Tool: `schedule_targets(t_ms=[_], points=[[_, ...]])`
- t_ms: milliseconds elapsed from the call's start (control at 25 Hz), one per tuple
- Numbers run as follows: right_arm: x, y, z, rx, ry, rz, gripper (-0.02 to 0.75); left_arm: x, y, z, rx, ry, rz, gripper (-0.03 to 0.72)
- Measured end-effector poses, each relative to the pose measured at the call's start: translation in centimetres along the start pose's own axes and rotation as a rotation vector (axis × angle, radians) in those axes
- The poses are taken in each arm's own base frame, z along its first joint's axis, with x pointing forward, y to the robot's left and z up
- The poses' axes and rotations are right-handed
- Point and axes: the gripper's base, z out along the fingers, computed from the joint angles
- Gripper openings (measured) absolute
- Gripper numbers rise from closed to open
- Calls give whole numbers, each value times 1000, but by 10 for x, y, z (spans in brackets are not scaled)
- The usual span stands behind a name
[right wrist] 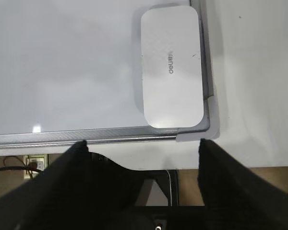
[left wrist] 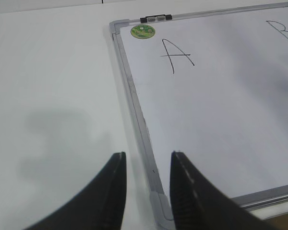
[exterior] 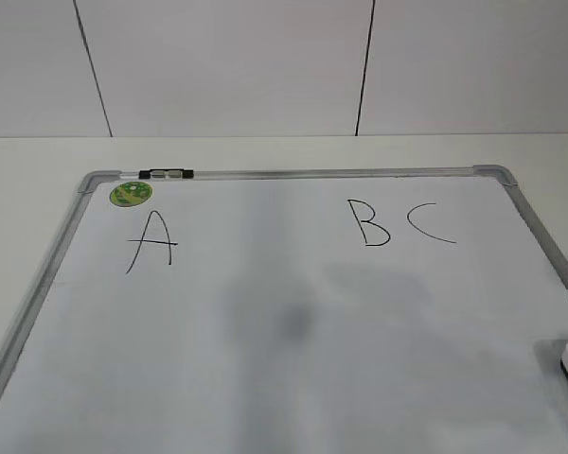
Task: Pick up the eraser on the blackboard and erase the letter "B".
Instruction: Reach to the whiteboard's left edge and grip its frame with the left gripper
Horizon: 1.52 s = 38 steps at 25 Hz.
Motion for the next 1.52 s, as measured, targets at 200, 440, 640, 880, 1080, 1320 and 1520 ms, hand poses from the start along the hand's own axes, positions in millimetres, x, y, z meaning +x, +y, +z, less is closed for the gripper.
schedule_targets(t_ms=[200, 440, 640, 880, 1080, 1320, 1520], points=[[-13, 2, 18, 25, 124, 6, 551, -10, 0, 5, 10, 91, -11, 237], [-23, 3, 34, 45, 222, 10, 550, -47, 2, 21, 17, 305, -39, 238], [-26, 4, 40, 52, 257, 8, 551, -80, 6, 52, 11, 474, -105, 238], [-27, 4, 43, 56, 277, 8, 550, -103, 12, 102, 10, 650, -139, 238], [-28, 4, 44, 56, 275, 8, 550, -116, 19, 146, -5, 711, -153, 238], [-28, 4, 44, 55, 273, 8, 551, -129, 31, 204, -46, 807, -130, 238], [-28, 4, 44, 55, 273, 8, 551, -129, 39, 254, -53, 873, -134, 238]])
